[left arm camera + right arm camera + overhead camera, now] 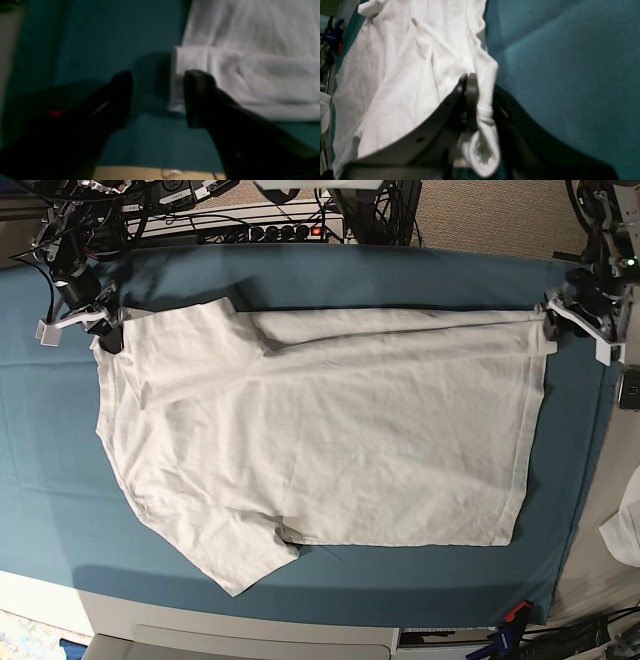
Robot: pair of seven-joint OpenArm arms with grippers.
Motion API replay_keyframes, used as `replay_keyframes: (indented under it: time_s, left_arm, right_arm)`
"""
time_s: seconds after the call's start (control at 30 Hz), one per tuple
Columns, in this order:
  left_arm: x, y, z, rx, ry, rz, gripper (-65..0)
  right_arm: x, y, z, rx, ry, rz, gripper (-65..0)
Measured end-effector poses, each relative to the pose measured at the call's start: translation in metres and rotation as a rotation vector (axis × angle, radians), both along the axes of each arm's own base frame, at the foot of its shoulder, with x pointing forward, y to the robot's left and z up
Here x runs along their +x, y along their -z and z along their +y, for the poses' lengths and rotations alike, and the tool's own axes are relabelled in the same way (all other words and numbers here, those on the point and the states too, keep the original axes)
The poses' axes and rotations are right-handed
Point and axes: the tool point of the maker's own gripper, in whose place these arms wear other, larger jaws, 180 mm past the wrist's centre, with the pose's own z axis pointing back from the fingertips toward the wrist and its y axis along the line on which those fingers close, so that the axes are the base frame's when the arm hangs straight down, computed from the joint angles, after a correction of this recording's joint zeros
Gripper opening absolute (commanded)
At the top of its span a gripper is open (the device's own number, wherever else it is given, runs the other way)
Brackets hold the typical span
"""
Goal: Fold the T-shirt properly
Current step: 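Regrasp the shirt edge with both grippers near shoulder and hem corner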
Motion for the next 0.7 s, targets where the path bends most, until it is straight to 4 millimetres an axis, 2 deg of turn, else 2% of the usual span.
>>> replay_keyframes:
  time_s: [0.2,0.37,0.4,0.47,0.6,0.7]
  left_arm:
    - [-0.001,0.003,-0.020,-0.099,0.000,-0.019,-29.5]
    - [0.003,0.003,-0.027,-0.123,-0.020,-0.049,-30.1]
    - [0.004,0.003,-0.028,-0.126,-0.021,-0.051,-32.0]
    - [0.006,0.002,-0.028,-0.124,-0.020,-0.055,-40.1]
    - [0.013,-0.001,-0.029,-0.125,-0.018,-0.068,-63.9]
    - [0.014,-0.001,-0.029,-0.125,-0.018,-0.071,-65.0]
  right_arm:
    - [0.000,0.000,0.000,0.000,0.000,0.000,-63.3]
    - [0.000,0.000,0.000,0.000,0.000,0.000,-63.3]
    - [0.000,0.000,0.000,0.000,0.000,0.000,-63.3]
    - [0.000,0.000,0.000,0.000,0.000,0.000,-63.6]
    - [0.000,0.000,0.000,-0.001,-0.001,0.000,-65.0]
    - [0.000,0.000,-0.001,-0.002,-0.003,0.002,-65.0]
